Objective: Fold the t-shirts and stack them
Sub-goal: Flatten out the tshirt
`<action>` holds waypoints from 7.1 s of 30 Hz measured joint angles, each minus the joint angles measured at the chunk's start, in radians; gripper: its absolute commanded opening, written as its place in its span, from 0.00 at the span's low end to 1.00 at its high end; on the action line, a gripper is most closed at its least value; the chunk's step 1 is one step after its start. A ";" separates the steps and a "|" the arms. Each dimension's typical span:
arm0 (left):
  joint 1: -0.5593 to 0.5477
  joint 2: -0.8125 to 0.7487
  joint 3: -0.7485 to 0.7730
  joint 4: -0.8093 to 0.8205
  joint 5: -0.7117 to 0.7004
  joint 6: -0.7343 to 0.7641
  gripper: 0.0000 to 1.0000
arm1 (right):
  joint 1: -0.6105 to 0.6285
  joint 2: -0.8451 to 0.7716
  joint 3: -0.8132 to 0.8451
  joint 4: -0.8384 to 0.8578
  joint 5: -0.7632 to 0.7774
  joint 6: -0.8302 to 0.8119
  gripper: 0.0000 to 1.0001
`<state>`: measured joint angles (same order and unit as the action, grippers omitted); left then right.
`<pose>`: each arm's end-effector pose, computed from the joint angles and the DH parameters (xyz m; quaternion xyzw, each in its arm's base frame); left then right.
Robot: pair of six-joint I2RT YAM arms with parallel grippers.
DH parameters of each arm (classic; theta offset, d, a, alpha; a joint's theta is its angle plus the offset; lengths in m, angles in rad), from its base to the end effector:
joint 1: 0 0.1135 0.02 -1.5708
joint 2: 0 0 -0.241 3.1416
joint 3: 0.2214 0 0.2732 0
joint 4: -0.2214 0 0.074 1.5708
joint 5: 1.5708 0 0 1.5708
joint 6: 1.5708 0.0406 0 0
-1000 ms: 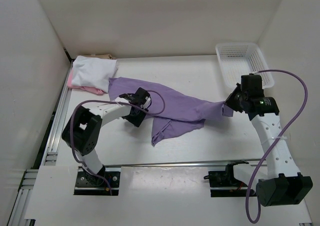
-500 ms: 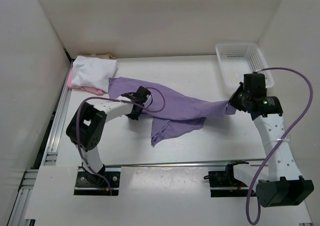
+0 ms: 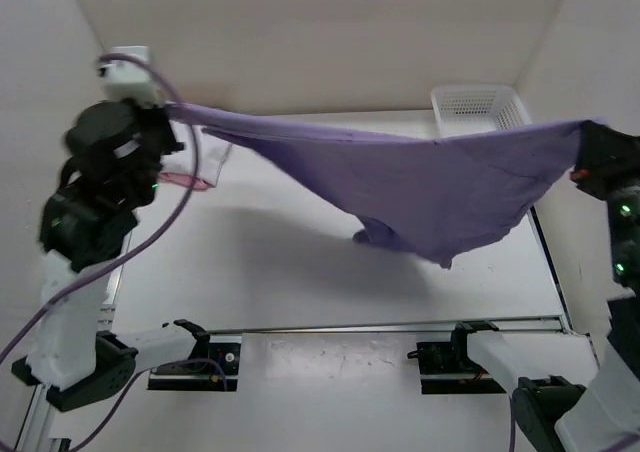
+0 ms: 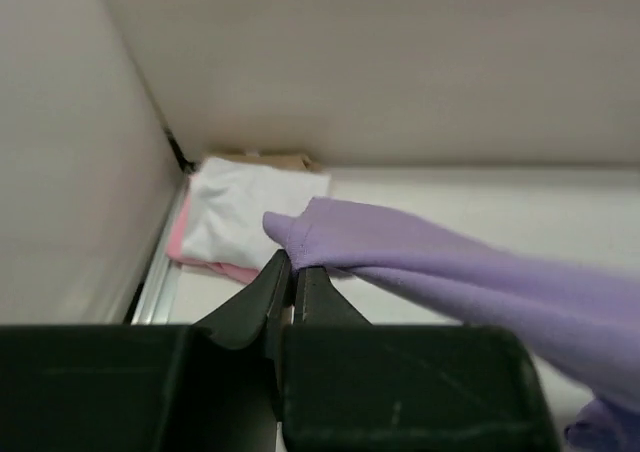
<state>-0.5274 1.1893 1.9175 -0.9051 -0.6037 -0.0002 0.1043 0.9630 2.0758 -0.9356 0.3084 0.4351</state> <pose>0.1801 -0.0782 0.5404 0.0065 0.7566 0.0603 0.6511 0.0583 -0.0063 0.5968 0.2206 0.6061 0.1069 0.7567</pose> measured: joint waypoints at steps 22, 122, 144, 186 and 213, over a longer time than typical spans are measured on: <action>0.332 0.787 0.228 0.063 0.113 0.000 0.14 | 0.002 0.853 0.231 0.251 -0.089 -0.059 0.00; 0.600 0.579 -0.834 0.087 0.496 0.001 0.10 | 0.362 0.049 -1.616 0.367 -0.307 1.052 0.24; 0.591 0.394 -0.941 0.039 0.477 0.001 0.10 | 0.718 0.365 -1.195 -0.095 -0.084 0.780 0.39; 0.591 0.317 -0.983 -0.076 0.448 0.000 0.10 | 0.418 -0.003 -1.549 -0.039 -0.015 0.721 0.00; 0.584 0.315 -1.085 -0.202 0.353 0.004 0.58 | 0.800 -0.106 -1.256 -0.379 0.327 1.122 0.00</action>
<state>0.0570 1.5043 0.8330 -1.1072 -0.2504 0.0036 0.9039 0.8566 0.8196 -1.3148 0.6350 1.5570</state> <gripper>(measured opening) 0.472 0.005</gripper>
